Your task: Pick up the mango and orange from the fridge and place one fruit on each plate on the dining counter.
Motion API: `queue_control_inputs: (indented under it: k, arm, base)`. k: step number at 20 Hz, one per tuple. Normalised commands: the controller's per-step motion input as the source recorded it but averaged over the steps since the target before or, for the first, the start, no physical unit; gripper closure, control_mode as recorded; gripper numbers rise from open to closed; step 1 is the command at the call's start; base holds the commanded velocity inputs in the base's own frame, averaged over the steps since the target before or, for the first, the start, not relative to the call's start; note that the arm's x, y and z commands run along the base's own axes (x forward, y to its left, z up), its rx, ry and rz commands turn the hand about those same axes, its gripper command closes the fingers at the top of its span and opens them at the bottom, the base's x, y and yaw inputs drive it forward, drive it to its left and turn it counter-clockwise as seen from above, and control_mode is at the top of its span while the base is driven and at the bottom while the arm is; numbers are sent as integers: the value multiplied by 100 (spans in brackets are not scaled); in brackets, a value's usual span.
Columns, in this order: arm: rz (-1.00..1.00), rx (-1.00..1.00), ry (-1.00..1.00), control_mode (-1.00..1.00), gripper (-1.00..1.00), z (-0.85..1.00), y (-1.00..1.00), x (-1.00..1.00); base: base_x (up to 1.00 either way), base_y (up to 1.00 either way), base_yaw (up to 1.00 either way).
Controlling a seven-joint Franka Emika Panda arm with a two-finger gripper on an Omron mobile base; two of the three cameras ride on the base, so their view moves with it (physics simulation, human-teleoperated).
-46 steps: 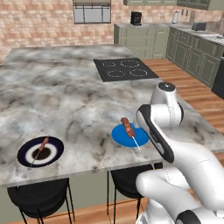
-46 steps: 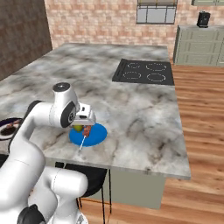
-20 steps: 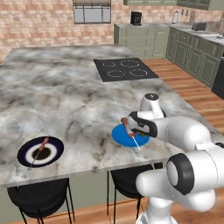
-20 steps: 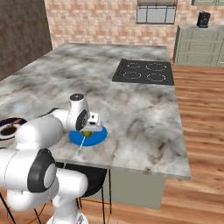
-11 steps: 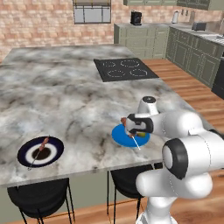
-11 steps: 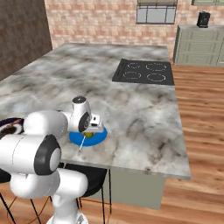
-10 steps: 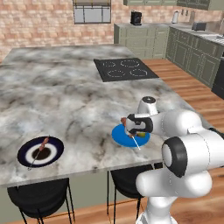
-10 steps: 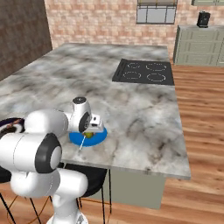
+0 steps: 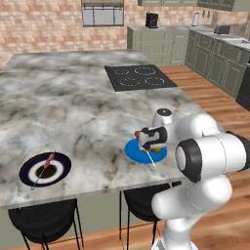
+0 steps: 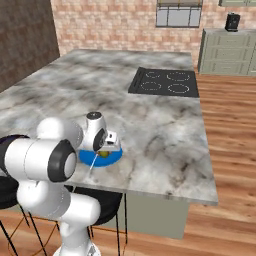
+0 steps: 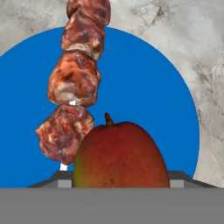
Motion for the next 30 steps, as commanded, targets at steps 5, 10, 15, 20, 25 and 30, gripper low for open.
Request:
queue_control_inputs:
  k: [5,10,15,20,25,30]
  arm:
    - [0,1,-2,-100,-100,-5,0,-3]
    - [0,4,-9,-100,-100,17,0,-26]
    - [-2,6,-10,-100,-100,57,-4,-35]
    - [-4,5,-12,-100,-100,84,-1,-54]
    - [-3,6,-13,-100,-100,84,-1,-75]
    - [-5,5,-11,-100,-100,56,0,-98]
  base:
    - [0,0,0]
    - [0,0,0]
    - [0,0,0]
    - [0,0,0]
    - [0,0,0]
    - [0,0,0]
